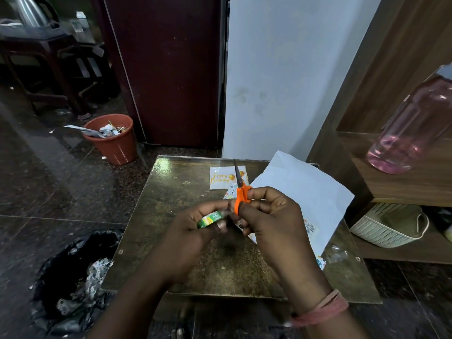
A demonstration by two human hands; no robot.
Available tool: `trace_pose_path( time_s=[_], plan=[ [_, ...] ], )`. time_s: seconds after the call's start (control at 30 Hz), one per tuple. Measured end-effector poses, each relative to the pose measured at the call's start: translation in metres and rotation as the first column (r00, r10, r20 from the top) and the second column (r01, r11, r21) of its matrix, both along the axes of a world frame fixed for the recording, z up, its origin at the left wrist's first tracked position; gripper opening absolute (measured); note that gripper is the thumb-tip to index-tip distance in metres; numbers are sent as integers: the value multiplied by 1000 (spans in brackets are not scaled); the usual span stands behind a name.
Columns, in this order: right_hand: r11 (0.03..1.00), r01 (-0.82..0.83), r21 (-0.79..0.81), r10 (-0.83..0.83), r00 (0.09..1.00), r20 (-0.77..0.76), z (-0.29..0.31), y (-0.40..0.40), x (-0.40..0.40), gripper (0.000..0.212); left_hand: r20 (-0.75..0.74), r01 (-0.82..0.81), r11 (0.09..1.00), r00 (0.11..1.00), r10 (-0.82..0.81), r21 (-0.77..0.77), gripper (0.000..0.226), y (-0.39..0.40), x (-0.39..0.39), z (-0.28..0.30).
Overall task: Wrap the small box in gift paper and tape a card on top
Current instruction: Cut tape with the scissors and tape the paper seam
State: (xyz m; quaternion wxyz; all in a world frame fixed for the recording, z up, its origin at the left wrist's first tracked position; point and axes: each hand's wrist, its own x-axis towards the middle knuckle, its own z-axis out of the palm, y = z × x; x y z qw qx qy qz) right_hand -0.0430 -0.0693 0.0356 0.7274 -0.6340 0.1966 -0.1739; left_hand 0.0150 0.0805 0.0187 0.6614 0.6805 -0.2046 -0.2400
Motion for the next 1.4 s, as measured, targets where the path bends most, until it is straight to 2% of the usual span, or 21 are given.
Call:
trace_pose_path(
  time_s=[0.1, 0.27, 0.37, 0.47, 0.6, 0.7, 0.83, 0.93, 1.23, 1.4],
  plan=[
    [999, 9, -34, -9, 1000, -4, 0, -1, 0, 11, -56, 1, 995, 998, -6, -99, 31, 2, 4, -5],
    [999, 22, -45, -22, 1000, 5, 1, 1, 1, 11, -104, 49, 985, 992, -67, -166, 44, 0, 4, -9],
    [998, 30, -49, -30, 999, 15, 1, 0, 2, 11, -101, 34, 992, 994, -46, -118, 45, -3, 2, -8],
    [998, 32, -45, -31, 999, 21, 0, -1, 2, 11, -79, 52, 998, 995, -55, -43, 32, -4, 1, -5],
    [997, 58, -42, -56, 997, 46, 1, -7, 1, 11, -168, 15, 999, 986, -21, -34, 28, 0, 2, -1],
    [998, 52, -40, -49, 997, 66, 4, -9, 0, 12, -173, 10, 1000, 985, -11, -6, 30, 4, 5, -1],
    [997, 42, -62, -38, 997, 69, 0, -2, 1, 10, -211, -53, 997, 977, 42, -47, 23, 4, 9, -5],
    [997, 40, -67, -35, 997, 70, -2, 1, 2, 10, -207, -67, 993, 977, 45, -99, 10, 6, 9, -3],
    [995, 82, -62, -78, 994, 74, -2, -2, 1, 11, -305, 25, 994, 951, -56, -106, 38, 5, 4, 5],
    [992, 107, -63, -103, 992, 77, -4, -3, 2, 10, -432, -28, 985, 901, -49, -170, 34, 8, 3, 12]
  ],
)
